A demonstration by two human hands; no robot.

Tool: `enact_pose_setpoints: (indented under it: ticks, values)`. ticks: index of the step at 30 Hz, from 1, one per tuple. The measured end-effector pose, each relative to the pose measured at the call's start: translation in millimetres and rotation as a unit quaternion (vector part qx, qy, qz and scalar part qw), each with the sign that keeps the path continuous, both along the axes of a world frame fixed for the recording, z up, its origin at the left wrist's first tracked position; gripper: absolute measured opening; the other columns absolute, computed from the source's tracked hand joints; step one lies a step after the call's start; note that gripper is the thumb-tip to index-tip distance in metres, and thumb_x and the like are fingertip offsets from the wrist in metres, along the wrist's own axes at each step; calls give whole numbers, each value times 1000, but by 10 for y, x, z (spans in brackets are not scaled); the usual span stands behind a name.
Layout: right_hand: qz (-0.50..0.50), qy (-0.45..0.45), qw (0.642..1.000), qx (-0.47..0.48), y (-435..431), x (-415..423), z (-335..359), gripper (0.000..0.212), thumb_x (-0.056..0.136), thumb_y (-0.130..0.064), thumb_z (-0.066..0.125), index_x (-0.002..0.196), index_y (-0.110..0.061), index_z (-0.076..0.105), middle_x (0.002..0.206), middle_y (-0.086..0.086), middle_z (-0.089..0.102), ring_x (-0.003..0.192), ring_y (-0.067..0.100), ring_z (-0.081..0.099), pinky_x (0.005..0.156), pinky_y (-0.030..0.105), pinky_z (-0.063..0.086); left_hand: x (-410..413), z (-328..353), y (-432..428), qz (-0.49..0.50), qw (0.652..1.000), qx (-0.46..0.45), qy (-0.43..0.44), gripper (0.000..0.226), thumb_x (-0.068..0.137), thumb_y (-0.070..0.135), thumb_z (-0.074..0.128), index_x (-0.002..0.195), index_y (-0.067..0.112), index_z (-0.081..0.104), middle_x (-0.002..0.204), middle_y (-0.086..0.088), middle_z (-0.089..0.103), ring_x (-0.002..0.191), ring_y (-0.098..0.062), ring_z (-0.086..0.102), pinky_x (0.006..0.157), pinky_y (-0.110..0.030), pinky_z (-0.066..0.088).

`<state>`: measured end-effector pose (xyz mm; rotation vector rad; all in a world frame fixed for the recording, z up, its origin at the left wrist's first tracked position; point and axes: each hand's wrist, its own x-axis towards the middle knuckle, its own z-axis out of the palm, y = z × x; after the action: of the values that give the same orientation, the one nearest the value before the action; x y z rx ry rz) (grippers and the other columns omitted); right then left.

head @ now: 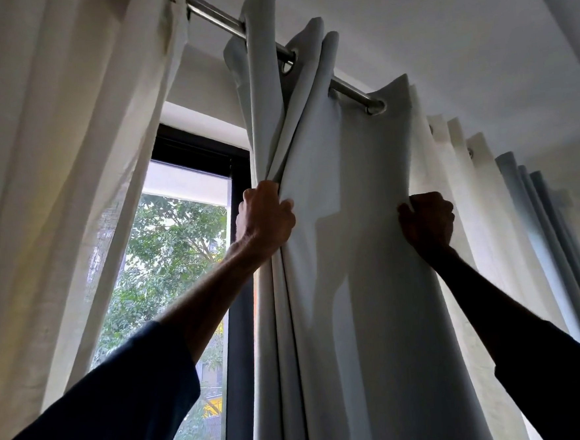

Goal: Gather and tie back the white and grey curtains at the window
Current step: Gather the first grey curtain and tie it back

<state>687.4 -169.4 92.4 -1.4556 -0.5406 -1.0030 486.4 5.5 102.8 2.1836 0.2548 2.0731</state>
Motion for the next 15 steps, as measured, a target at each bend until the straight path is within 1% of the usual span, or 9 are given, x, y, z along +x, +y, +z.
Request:
enact_pose_setpoints:
  ticks: [1, 3, 5, 6, 8, 9, 11, 13, 15]
  values:
    - [-12, -11, 1000, 7, 34, -78, -5, 30, 93, -22, 59, 68, -6, 58, 68, 8, 56, 79, 32, 58, 70, 32, 38, -5, -13, -2, 3, 1000, 6, -4, 28, 88, 26, 64, 70, 13, 47, 69, -4, 43, 78, -30, 48, 69, -34, 37]
    - [-50, -44, 998, 13, 121, -213, -30, 30, 94, -21, 56, 71, -2, 62, 77, 18, 65, 82, 40, 64, 69, 33, 41, -9, -37, 2, 11, 1000, 15, -5, 23, 89, 23, 64, 80, 6, 52, 67, 1, 40, 76, -28, 44, 68, -34, 38]
    - [-67, -81, 994, 15, 206, -323, -48, 28, 97, -19, 55, 87, 4, 68, 93, 25, 70, 92, 46, 65, 75, 40, 48, -3, -40, 33, 19, 999, 33, -3, 27, 87, 24, 63, 71, 12, 46, 64, 0, 41, 71, -33, 48, 62, -34, 37]
    - [-72, -98, 992, 12, 257, -353, -45, 28, 98, -17, 54, 90, 5, 69, 95, 26, 70, 93, 47, 64, 75, 42, 48, 0, -38, 46, 22, 999, 43, -2, 31, 84, 26, 62, 65, 15, 40, 62, -3, 44, 68, -37, 51, 59, -34, 37]
    - [-90, -131, 987, -13, 373, -406, -34, 30, 98, -16, 51, 76, 0, 62, 86, 23, 69, 86, 45, 65, 66, 37, 43, 6, -35, 72, 26, 998, 62, 1, 29, 80, 29, 59, 64, 18, 37, 65, -9, 52, 66, -42, 57, 54, -35, 43]
    - [-97, -145, 984, -25, 424, -449, -31, 32, 98, -16, 50, 69, -4, 55, 82, 21, 67, 82, 44, 65, 64, 34, 39, 6, -35, 82, 29, 997, 72, 3, 26, 80, 30, 59, 67, 18, 40, 69, -12, 56, 67, -43, 58, 55, -37, 47]
    - [-91, -173, 980, -40, 495, -547, -1, 34, 97, -13, 50, 64, -8, 46, 77, 20, 65, 78, 43, 64, 63, 34, 36, 0, -31, 80, 41, 995, 88, 3, 21, 83, 27, 62, 74, 14, 47, 77, -17, 61, 71, -44, 60, 58, -40, 50]
    - [-76, -187, 978, -46, 548, -664, 59, 31, 94, -11, 52, 63, -10, 47, 76, 20, 65, 75, 42, 63, 61, 33, 34, -16, -21, 76, 52, 995, 90, 5, 20, 84, 22, 64, 76, 13, 48, 78, -16, 59, 74, -44, 60, 60, -39, 47]
    - [-53, -215, 974, -49, 631, -858, 98, 27, 92, -15, 51, 65, -13, 57, 79, 16, 68, 78, 39, 66, 60, 32, 35, -42, 4, 95, 52, 994, 95, 15, 19, 84, 21, 64, 77, 12, 50, 76, -13, 55, 74, -43, 59, 60, -37, 45]
